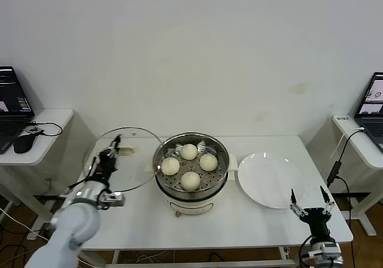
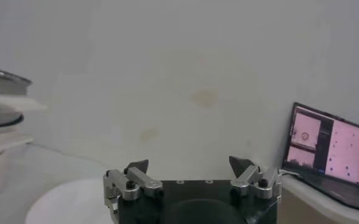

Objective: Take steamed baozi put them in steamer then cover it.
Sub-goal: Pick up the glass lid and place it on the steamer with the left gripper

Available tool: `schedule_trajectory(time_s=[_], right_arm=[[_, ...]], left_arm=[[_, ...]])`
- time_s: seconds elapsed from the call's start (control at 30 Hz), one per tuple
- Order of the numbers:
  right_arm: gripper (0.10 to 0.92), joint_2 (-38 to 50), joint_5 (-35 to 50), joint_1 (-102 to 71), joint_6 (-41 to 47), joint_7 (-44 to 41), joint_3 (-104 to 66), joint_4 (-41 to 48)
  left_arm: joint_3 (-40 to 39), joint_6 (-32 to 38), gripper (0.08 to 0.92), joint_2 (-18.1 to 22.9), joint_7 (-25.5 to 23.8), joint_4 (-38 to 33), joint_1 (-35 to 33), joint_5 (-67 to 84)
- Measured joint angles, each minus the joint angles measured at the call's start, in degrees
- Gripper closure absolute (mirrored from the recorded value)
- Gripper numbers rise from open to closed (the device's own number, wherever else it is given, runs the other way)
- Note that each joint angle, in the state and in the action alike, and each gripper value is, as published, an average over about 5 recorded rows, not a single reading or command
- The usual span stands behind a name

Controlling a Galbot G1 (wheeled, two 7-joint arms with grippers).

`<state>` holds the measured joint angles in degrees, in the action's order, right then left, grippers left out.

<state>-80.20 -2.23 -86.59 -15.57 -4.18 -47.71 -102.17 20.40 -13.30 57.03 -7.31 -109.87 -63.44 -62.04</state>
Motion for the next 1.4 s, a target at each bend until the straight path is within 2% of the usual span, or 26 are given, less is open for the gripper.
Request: schedule_trajectory(time_s=[0.3, 0.6, 1.07, 1.4], right_arm=[[0.202, -1.6, -3.5, 2.1, -1.0, 0.3, 1.2, 3.0], [0.203, -2.5, -5.8, 3.0, -2.0, 0.5, 1.9, 4.9], [0.203, -2.2, -6.9, 3.8, -3.4, 0.7, 2.2, 7.4], [0.203, -1.9, -6.9, 4.0, -4.0, 0.7, 2.4, 8.3]], left_arm=[[-9.4, -5.8, 0.858, 5.3, -5.5, 0.8, 7.7, -5.5], [-15.0, -10.8, 0.858, 12.5, -8.9, 2.2, 10.2, -10.0], [-19.7, -12.7, 0.858, 22.6, -9.4, 6.1, 11.6, -15.9], [-20.2, -12.0, 0.858, 25.9, -8.7, 9.1, 10.8, -19.7]])
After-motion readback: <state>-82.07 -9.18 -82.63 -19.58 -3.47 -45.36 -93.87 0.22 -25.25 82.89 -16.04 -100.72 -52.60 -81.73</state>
